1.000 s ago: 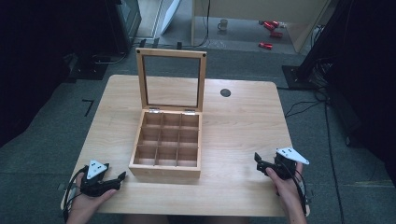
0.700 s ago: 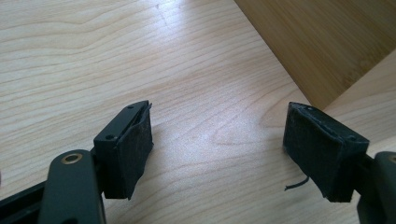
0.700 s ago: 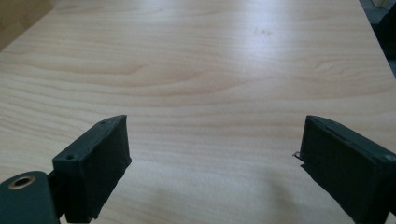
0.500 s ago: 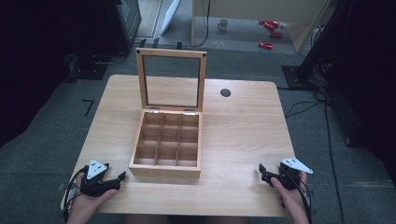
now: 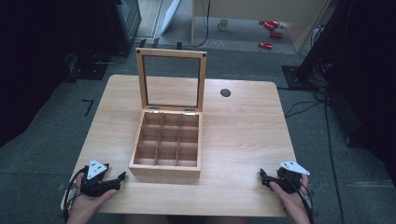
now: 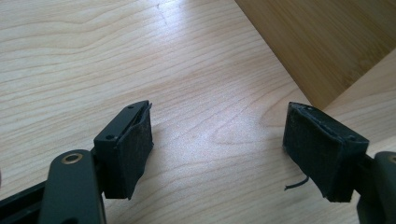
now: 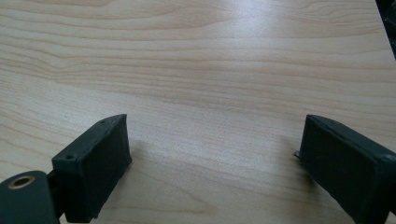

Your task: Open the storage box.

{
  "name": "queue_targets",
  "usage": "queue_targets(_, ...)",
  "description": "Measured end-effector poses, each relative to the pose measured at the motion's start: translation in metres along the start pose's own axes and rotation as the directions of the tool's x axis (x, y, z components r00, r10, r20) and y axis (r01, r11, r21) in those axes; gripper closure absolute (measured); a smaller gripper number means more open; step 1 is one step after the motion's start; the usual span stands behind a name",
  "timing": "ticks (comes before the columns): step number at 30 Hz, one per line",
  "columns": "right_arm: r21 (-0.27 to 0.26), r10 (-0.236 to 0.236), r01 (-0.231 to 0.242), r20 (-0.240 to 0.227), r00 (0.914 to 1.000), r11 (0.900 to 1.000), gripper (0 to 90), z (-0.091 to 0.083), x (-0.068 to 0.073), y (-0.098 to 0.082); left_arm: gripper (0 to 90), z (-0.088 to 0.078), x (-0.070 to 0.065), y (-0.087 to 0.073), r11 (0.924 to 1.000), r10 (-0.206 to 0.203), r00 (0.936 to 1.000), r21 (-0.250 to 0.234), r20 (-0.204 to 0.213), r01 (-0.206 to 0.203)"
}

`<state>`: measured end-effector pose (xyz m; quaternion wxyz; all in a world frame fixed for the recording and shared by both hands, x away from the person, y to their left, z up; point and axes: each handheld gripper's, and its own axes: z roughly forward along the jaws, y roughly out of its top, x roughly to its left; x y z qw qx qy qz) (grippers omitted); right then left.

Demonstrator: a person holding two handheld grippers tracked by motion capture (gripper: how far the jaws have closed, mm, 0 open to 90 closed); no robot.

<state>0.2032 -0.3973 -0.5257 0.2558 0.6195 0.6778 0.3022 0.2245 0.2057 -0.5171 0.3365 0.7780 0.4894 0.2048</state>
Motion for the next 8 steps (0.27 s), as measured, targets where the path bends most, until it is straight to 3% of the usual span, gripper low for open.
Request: queue_targets(8, -0.001, -0.002, 0.002, -0.001, 1.0, 1.0, 8.2, 0.0001, -0.0001, -0.0001, 24.6, -0.0002, -0.0001, -0.0002, 1.0, 0.0, 1.0, 0.0, -0.001, 0.0)
